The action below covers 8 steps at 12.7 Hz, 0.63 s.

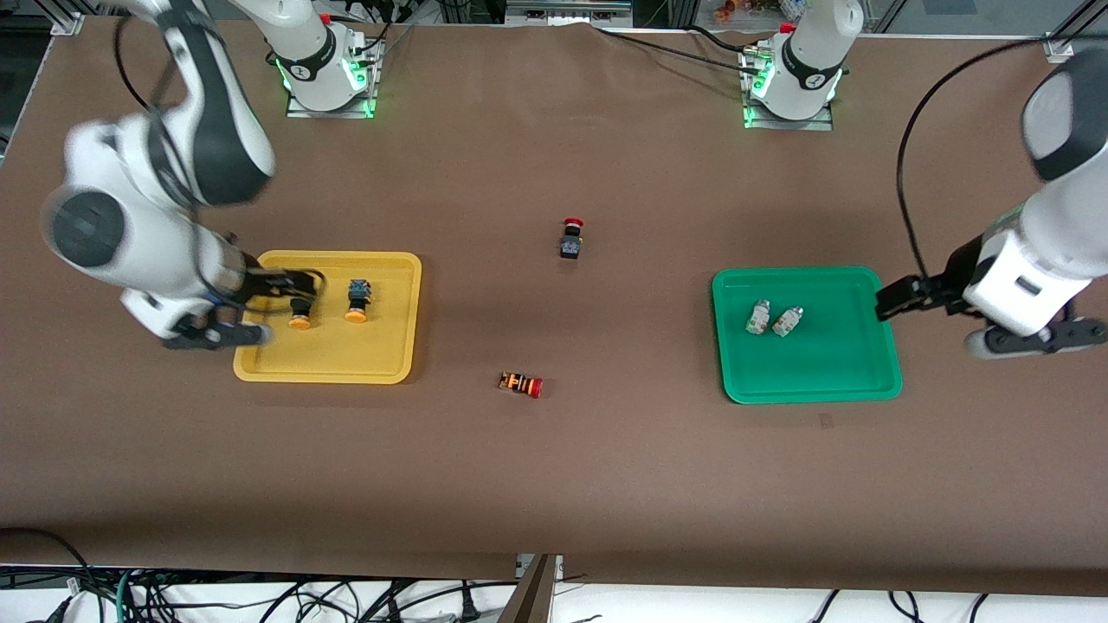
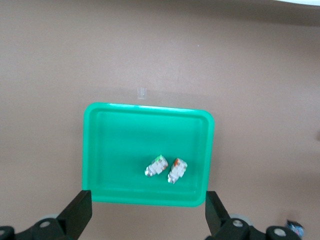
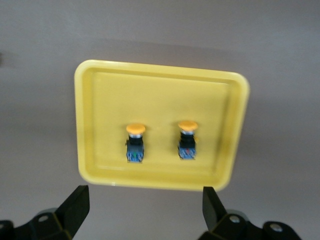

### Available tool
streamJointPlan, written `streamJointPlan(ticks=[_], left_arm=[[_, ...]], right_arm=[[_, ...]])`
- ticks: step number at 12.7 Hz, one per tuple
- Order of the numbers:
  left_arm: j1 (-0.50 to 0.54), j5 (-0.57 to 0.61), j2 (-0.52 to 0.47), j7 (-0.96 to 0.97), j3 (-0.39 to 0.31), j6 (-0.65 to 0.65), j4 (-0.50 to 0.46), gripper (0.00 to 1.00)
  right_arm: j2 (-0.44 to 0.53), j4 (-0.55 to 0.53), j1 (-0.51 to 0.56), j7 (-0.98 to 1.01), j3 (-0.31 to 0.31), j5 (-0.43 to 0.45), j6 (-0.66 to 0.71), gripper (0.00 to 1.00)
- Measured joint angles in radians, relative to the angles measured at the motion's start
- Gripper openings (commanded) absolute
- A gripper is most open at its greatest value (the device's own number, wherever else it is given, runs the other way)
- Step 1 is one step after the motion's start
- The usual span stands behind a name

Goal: Place green and yellow buttons in trays

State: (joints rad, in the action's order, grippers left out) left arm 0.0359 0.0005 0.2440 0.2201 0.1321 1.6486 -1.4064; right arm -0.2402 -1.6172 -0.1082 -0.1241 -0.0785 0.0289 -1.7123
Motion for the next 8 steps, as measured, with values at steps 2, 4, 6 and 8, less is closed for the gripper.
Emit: streamJointPlan(ticks=[2,4,6,8], left_arm=[[-0.026,0.001,-0.09,-0.024,-0.031,-0.042,-0.044,1.0],[-0.059,0.001,-0.186,-0.069,-0.073,-0.016,-0.164,1.0],[-0.06,0.001,-0.25,-0.093,-0.094,0.007,-0.22,1.0],[-0.06,0.001,-0.3,-0.1,-0.113,-0.031,-0.225,1.0]], right_arm=[[0.114,0.01,0.001,0.004,0.001,0.0,0.093,1.0],[0.181,0.008,0.001,0.006,0.0,0.0,0.148,1.0],[0.216,0.009,0.001,0.007,0.017,0.0,0.175,1.0],[0.242,0.022,0.002,0.016,0.053,0.0,0.182,1.0]])
